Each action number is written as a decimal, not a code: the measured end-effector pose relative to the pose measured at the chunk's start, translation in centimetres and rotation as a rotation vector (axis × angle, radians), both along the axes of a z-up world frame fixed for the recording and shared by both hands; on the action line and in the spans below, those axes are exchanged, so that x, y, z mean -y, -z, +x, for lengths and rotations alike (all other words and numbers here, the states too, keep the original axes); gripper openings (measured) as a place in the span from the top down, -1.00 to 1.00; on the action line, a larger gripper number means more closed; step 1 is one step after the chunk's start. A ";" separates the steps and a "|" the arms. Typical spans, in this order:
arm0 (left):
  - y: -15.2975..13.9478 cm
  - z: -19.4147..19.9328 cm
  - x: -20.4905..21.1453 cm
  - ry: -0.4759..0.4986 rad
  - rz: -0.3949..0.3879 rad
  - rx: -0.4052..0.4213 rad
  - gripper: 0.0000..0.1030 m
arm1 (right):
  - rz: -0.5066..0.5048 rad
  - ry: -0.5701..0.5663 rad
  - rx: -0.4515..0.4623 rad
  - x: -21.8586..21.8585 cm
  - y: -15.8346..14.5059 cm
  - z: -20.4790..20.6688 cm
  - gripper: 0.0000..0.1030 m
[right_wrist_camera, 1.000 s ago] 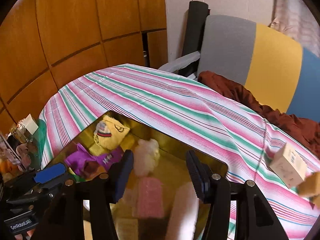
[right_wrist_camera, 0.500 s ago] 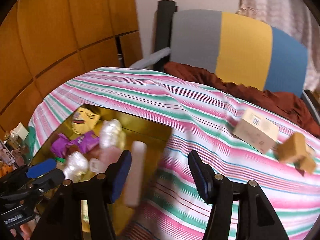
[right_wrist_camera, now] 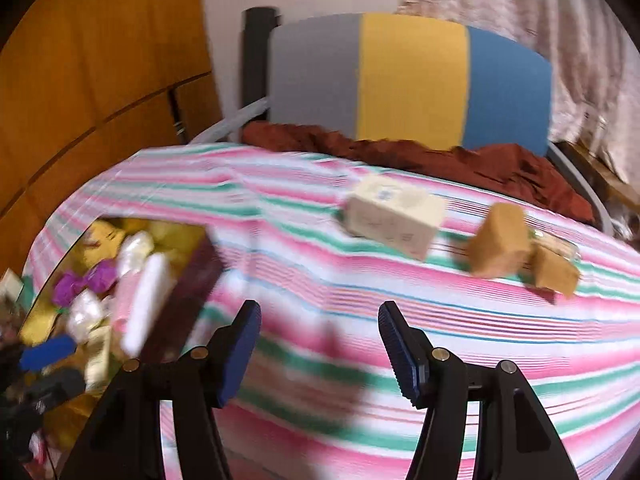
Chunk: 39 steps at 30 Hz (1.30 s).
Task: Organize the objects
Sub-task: 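Move both tools back toward the sponges and white box on the cloth, then grasp the tan sponge with the right tool while the left tool grasps the white box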
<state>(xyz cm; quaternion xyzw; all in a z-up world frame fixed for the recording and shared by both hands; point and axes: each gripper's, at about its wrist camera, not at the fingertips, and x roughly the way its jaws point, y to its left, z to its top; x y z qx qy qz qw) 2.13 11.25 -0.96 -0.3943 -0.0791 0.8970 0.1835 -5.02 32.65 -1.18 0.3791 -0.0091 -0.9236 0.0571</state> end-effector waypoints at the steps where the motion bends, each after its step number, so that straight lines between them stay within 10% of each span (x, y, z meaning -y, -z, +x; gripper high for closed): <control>1: 0.1 0.1 -0.5 0.013 0.000 0.003 0.01 | -0.003 0.036 -0.013 -1.4 -0.1 -0.3 -0.20; 13: 0.3 0.8 -3.7 0.092 -0.035 0.026 0.01 | -0.007 0.305 0.022 -13.6 0.6 -9.4 -0.33; 17: 0.4 0.1 -4.1 0.090 -0.034 0.037 0.01 | 0.003 0.304 0.082 -14.0 2.2 -11.9 0.16; 26: 0.4 -2.1 -6.4 0.116 0.012 0.057 0.00 | -0.022 0.267 0.094 -14.6 3.9 -4.6 0.21; 30: 0.1 -3.1 -7.5 0.105 0.013 0.060 0.00 | -0.087 0.255 0.059 -15.4 4.2 -1.2 -0.57; 35: -0.8 -5.6 -9.0 0.070 0.000 0.051 -0.02 | -0.011 0.217 -0.025 -15.0 3.2 -2.3 -0.72; 37: -1.1 -6.8 -10.0 0.052 -0.022 0.050 -0.12 | 0.022 0.197 0.005 -14.6 4.1 -3.7 -0.66; 39: -1.4 -7.7 -10.8 0.037 -0.033 0.041 -0.17 | 0.020 0.194 0.042 -14.5 5.3 -4.5 0.01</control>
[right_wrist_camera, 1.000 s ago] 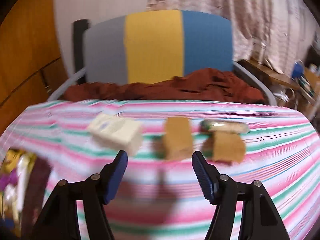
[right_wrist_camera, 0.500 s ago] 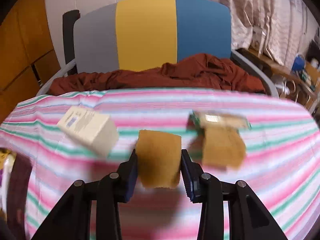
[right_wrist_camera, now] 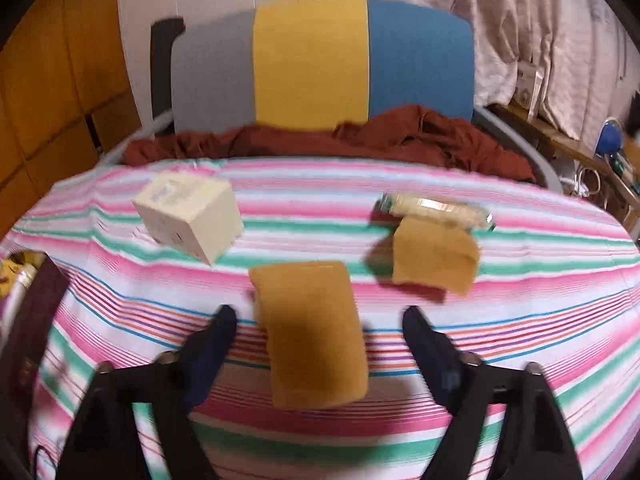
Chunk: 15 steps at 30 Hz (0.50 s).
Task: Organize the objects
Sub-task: 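Grasp the tan sponge with the right tool while the left tool grasps the white box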
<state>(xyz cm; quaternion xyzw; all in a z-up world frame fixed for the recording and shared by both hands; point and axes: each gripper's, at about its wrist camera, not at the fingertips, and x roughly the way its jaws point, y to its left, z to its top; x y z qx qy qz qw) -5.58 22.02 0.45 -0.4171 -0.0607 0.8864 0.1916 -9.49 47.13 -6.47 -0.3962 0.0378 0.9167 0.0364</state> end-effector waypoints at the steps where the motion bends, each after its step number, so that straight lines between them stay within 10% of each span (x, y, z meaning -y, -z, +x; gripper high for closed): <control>1: -0.2 -0.6 -0.6 -0.007 -0.005 -0.008 -0.19 | -0.027 -0.001 0.015 -0.2 0.6 0.0 0.16; 15: 2.5 -11.2 -7.1 -0.180 0.190 0.213 -0.26 | -0.009 0.026 -0.041 0.4 1.7 0.9 0.16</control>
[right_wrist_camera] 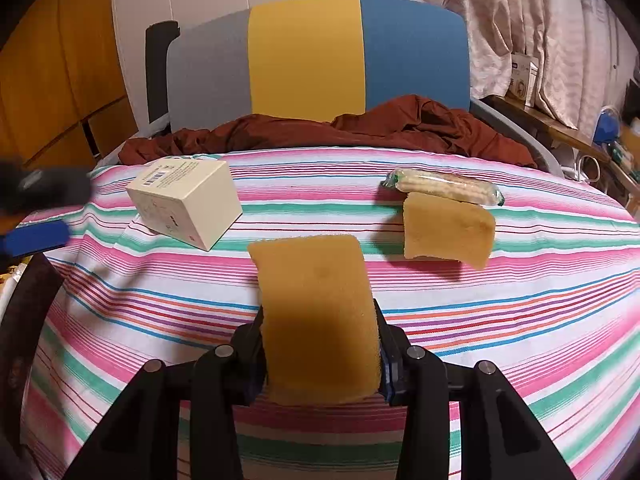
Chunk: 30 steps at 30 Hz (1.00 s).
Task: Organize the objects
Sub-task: 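Grasp the tan sponge with the right tool while the left tool grasps the white box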
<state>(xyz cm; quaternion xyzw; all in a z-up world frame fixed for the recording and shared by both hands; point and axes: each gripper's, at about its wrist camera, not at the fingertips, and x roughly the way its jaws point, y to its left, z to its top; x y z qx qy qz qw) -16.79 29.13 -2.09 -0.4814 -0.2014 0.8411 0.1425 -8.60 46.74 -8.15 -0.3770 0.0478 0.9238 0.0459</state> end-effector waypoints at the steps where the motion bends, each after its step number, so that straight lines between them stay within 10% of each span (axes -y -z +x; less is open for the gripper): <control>1: 0.2 -1.0 -0.3 -0.033 0.037 0.027 -0.26 | 0.003 0.000 -0.001 0.0 0.0 0.0 0.16; 6: 0.8 -4.0 -1.6 -0.127 0.032 0.094 -0.38 | -0.007 0.003 -0.001 -0.2 0.2 -0.1 0.16; 14: 2.4 -6.8 -4.6 -0.064 -0.193 0.117 -0.48 | -0.028 0.003 0.015 -0.3 0.5 -0.3 0.16; 30: 1.8 -2.9 -3.0 0.123 -0.249 -0.123 -0.08 | -0.045 0.002 0.026 -0.4 0.8 -0.4 0.16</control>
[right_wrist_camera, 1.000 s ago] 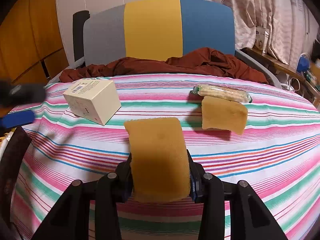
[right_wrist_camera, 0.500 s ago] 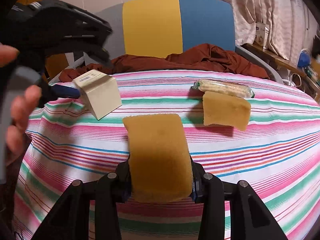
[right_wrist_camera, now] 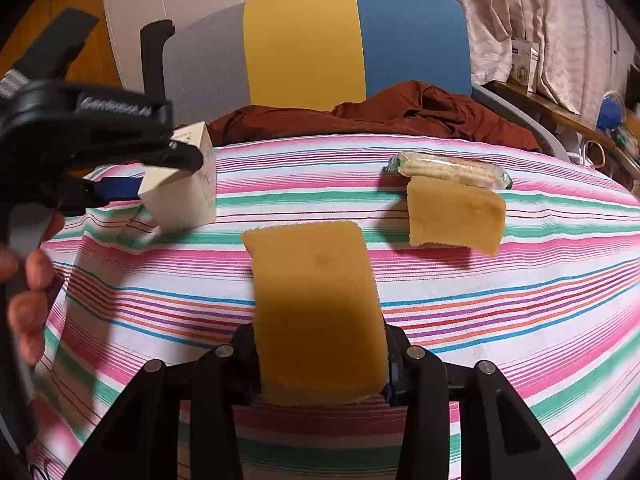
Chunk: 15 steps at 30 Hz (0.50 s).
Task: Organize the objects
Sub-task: 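Grasp the tan sponge with the right tool while the left tool grasps the white box, then lift the white box with the left tool while the right tool holds the sponge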
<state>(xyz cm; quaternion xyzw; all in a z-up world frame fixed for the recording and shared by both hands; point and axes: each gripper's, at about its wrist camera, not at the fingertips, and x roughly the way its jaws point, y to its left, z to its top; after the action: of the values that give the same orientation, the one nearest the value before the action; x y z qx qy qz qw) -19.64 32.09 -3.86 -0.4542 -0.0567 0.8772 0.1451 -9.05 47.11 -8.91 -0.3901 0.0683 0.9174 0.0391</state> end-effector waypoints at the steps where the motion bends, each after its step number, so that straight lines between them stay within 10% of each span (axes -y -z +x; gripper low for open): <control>1: 0.0 0.2 0.0 0.010 -0.004 -0.008 -0.05 | 0.002 0.000 0.000 0.0 0.0 0.0 0.16; 2: -0.1 0.5 0.1 0.018 -0.006 -0.019 0.37 | 0.003 0.000 -0.001 0.0 0.0 -0.1 0.16; 5: -1.0 1.6 0.9 0.022 -0.010 -0.062 0.74 | 0.004 0.001 -0.001 0.0 0.1 -0.1 0.17; 10: -0.7 2.4 2.1 0.022 0.018 -0.052 0.71 | 0.012 0.001 -0.002 0.1 0.1 -0.1 0.17; 15: -1.1 1.6 1.9 -0.032 0.026 -0.035 -0.05 | 0.023 0.010 -0.011 0.1 -0.2 0.2 0.17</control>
<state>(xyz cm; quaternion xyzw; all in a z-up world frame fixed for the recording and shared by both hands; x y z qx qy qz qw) -18.06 30.21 -2.76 -0.4358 -0.0728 0.8864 0.1378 -8.86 46.99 -8.72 -0.3842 0.0599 0.9201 0.0477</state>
